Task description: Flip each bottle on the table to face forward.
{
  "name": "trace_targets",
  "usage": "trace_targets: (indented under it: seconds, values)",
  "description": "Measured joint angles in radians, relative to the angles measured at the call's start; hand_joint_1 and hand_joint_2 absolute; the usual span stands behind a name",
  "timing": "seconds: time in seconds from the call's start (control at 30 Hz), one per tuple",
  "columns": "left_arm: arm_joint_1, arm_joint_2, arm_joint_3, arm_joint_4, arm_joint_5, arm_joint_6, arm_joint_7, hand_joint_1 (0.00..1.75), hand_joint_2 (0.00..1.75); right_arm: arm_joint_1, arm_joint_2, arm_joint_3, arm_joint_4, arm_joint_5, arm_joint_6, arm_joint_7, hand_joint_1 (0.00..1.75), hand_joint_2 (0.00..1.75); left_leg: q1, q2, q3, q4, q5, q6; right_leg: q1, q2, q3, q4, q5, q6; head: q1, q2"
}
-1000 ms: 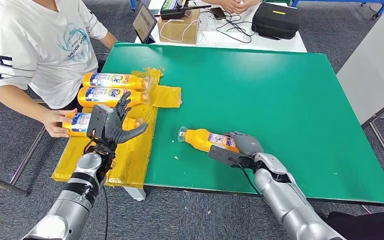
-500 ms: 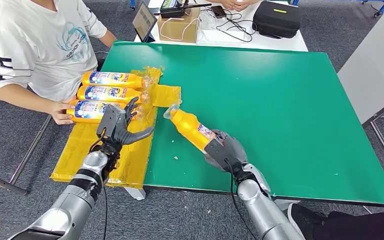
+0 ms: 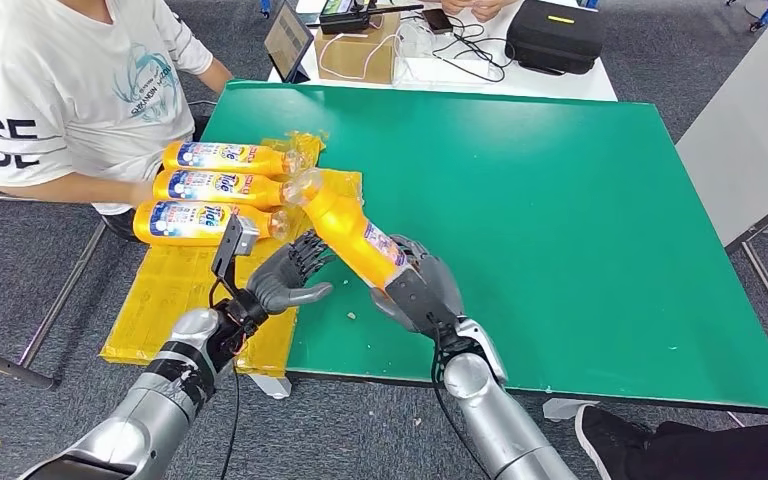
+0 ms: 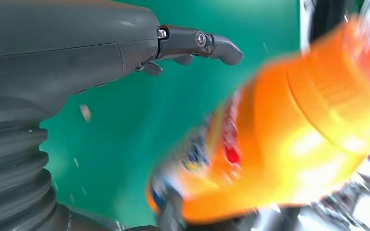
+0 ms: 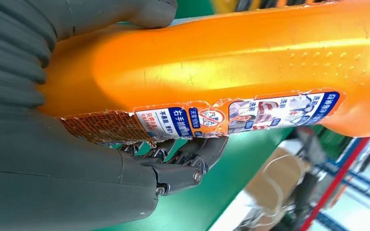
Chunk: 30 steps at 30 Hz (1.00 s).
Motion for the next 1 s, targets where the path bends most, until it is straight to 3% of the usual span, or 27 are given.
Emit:
trace_targets:
  seconds: [0.27, 0.6, 0.9, 0.93, 1.0]
  values:
    - [0.010, -0.001, -0.038, -0.041, 0.104, 0.024, 0.011, 0.00, 1.75, -0.011, 0.026, 0.059, 0.027, -0.003, 0.009, -0.001, 1.75, 1.75, 0.000, -0.001, 0.000, 0.000, 0.000, 0.000, 0.000, 0.000, 0.000, 0.000, 0.000, 0.000, 0.000, 0.000]
    - [0.020, -0.001, -0.052, -0.073, 0.113, 0.054, 0.011, 0.00, 1.75, -0.012, 0.041, 0.089, 0.050, -0.002, 0.019, 0.001, 1.75, 1.75, 0.000, -0.001, -0.001, 0.000, 0.000, 0.000, 0.000, 0.000, 0.000, 0.000, 0.000, 0.000, 0.000, 0.000]
    - [0.019, -0.001, -0.065, -0.073, 0.114, 0.081, -0.003, 0.00, 1.75, -0.030, 0.089, 0.134, 0.101, 0.023, 0.015, 0.017, 1.72, 1.75, 0.000, 0.000, -0.001, 0.000, 0.000, 0.000, 0.000, 0.000, -0.001, 0.000, 0.000, 0.000, 0.000, 0.000]
    - [0.019, -0.001, -0.066, -0.073, 0.116, 0.081, -0.003, 0.34, 1.75, -0.035, 0.092, 0.139, 0.109, 0.024, 0.011, 0.017, 1.61, 1.75, 0.000, 0.000, -0.001, 0.000, 0.000, 0.000, 0.000, 0.000, -0.001, 0.000, 0.000, 0.000, 0.000, 0.000]
    - [0.019, -0.001, -0.066, -0.072, 0.121, 0.079, -0.003, 1.21, 1.75, -0.044, 0.095, 0.145, 0.123, 0.025, 0.007, 0.018, 1.26, 1.75, 0.000, 0.000, -0.001, 0.000, 0.000, 0.000, 0.000, 0.000, -0.001, 0.000, 0.000, 0.000, 0.000, 0.000]
